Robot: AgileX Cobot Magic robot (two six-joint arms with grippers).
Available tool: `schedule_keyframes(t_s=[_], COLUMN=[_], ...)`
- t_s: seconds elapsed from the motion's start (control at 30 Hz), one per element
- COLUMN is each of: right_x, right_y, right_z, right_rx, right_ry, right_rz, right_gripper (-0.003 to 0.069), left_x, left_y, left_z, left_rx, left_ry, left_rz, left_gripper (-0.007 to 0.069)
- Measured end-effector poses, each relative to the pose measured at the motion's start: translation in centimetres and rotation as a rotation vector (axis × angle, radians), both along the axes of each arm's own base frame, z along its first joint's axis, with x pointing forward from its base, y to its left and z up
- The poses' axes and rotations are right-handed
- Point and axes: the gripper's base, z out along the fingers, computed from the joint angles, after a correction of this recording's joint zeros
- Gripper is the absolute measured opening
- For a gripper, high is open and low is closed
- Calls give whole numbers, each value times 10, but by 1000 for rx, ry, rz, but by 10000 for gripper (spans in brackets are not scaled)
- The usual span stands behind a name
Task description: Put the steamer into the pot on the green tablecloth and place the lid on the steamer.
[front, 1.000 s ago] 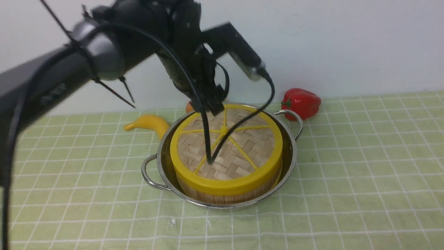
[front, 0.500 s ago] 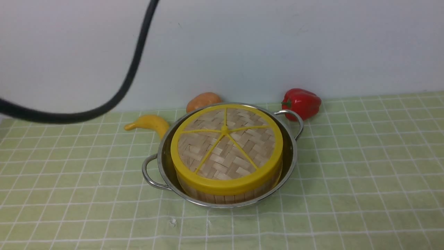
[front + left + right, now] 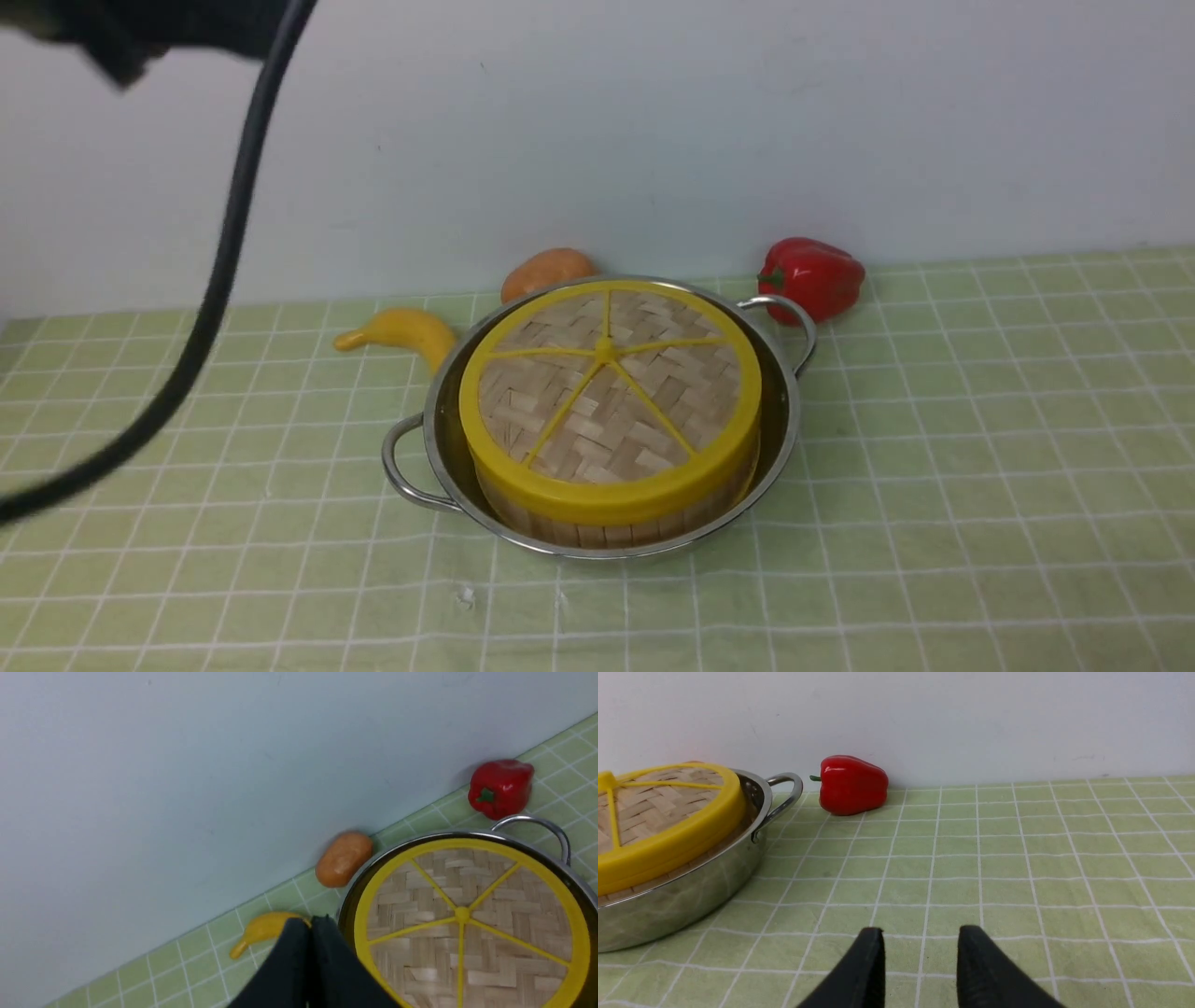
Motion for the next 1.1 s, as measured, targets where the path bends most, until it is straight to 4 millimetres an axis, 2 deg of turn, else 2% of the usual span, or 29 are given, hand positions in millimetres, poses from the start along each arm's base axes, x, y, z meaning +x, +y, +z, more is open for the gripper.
schedule_keyframes(t_s=[0.03, 0.1, 0.13, 0.17, 0.2, 0.27, 0.3, 0.37, 0.4, 0.47, 0.57, 0.6, 0.63, 0.83, 1.1], right_x=[0, 0, 0, 0, 0, 0, 0, 0, 0, 0, 0, 0, 0, 0, 0], right_y=[0, 0, 0, 0, 0, 0, 0, 0, 0, 0, 0, 0, 0, 0, 0], right_z=[0, 0, 0, 0, 0, 0, 0, 0, 0, 0, 0, 0, 0, 0, 0], right_rx=[0, 0, 0, 0, 0, 0, 0, 0, 0, 0, 0, 0, 0, 0, 0], right_ry=[0, 0, 0, 0, 0, 0, 0, 0, 0, 0, 0, 0, 0, 0, 1], right_rz=[0, 0, 0, 0, 0, 0, 0, 0, 0, 0, 0, 0, 0, 0, 0], right_gripper=[240, 240, 240, 240, 240, 240, 240, 240, 240, 240, 240, 240, 240, 240, 240], left_x=[-7, -31, -47, -66, -65, -97, -110, -127, -129, -149, -159, -159, -162, -168, -168], left_y=[7, 32, 42, 54, 54, 67, 71, 74, 74, 77, 77, 77, 77, 76, 76], left_z=[-7, -38, -49, -69, -68, -106, -116, -144, -146, -179, -205, -205, -219, -256, -284], left_rx=[-25, -68, -92, -118, -122, -145, -148, -145, -145, -141, -140, -139, -147, -157, -173], left_ry=[-21, -67, -120, -176, -189, -256, -297, -315, -318, -347, -352, -352, -344, -322, -231], left_rz=[16, 92, 128, 182, 181, 270, 300, 342, 347, 397, 430, 429, 439, 445, 463], left_gripper=[-15, -8, -8, -7, -7, 1, 3, 11, 11, 12, 12, 13, 17, 22, 43])
